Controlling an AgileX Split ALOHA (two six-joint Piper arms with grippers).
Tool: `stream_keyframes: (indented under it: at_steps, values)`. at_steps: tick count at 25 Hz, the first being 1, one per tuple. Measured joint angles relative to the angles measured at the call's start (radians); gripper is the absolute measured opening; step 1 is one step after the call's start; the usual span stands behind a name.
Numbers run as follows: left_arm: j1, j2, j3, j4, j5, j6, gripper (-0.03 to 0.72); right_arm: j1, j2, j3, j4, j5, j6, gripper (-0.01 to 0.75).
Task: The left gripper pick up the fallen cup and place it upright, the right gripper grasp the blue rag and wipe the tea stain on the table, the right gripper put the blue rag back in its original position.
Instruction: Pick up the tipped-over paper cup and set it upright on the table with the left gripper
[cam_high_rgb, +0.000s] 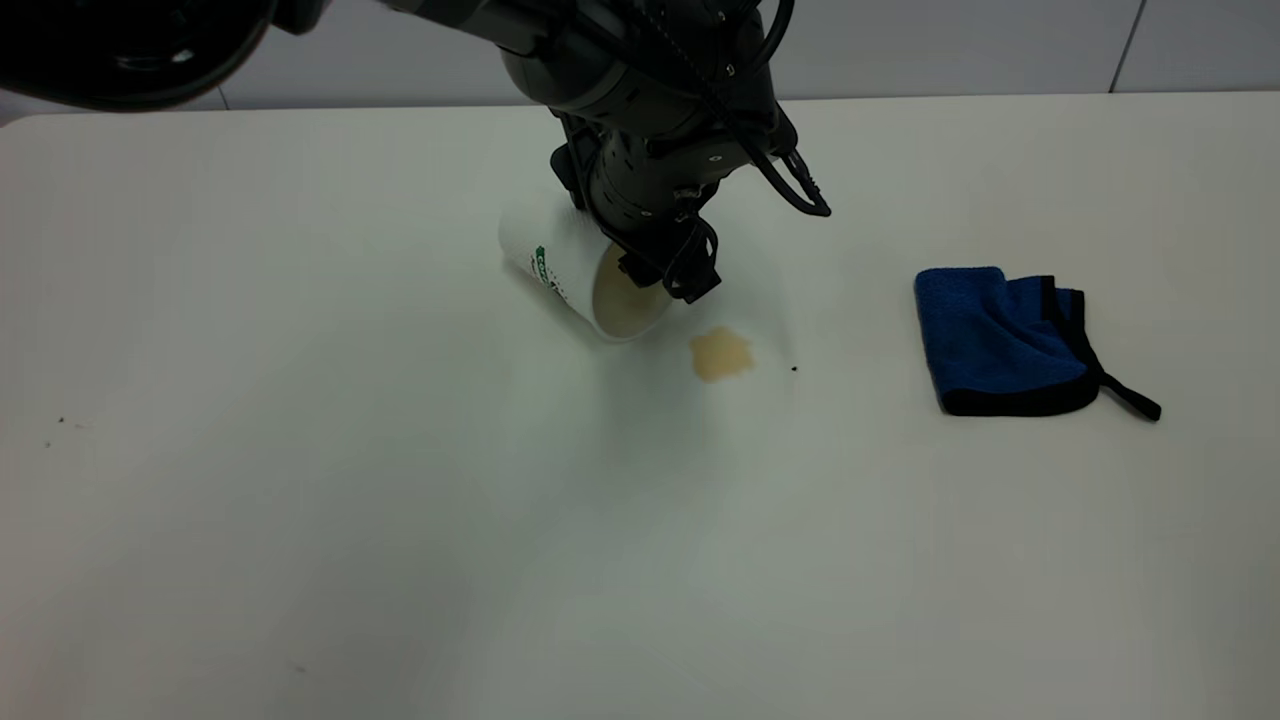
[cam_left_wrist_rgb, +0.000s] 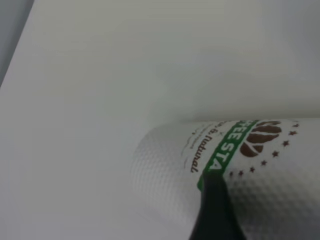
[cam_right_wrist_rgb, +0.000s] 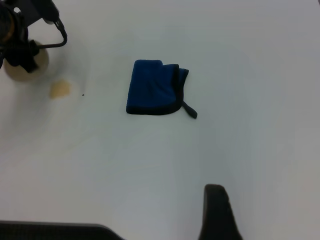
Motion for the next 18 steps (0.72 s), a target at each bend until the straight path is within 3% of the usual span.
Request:
stream_keyframes:
  at_steps: [2, 5, 11, 14, 18]
  values:
    - [0.0, 0.001, 0.0, 0.023, 0.01, -0.029, 0.512, 0.0, 0.0, 0.0, 0.0, 0.0, 0.0, 0.534]
    - [0.0, 0.007, 0.0, 0.046, 0.034, -0.048, 0.391, 0.0, 0.0, 0.0, 0.0, 0.0, 0.0, 0.534]
    - [0.0, -0.023, -0.005, 0.084, 0.131, 0.002, 0.05, 0.0, 0.0, 0.0, 0.0, 0.0, 0.0, 0.534]
    - [0.005, -0.072, -0.005, 0.004, 0.129, 0.04, 0.009, 0.0, 0.0, 0.0, 0.0, 0.0, 0.0, 0.534]
    - [0.055, -0.176, -0.005, -0.219, 0.119, 0.2, 0.008, 0.0, 0.0, 0.0, 0.0, 0.0, 0.0, 0.534]
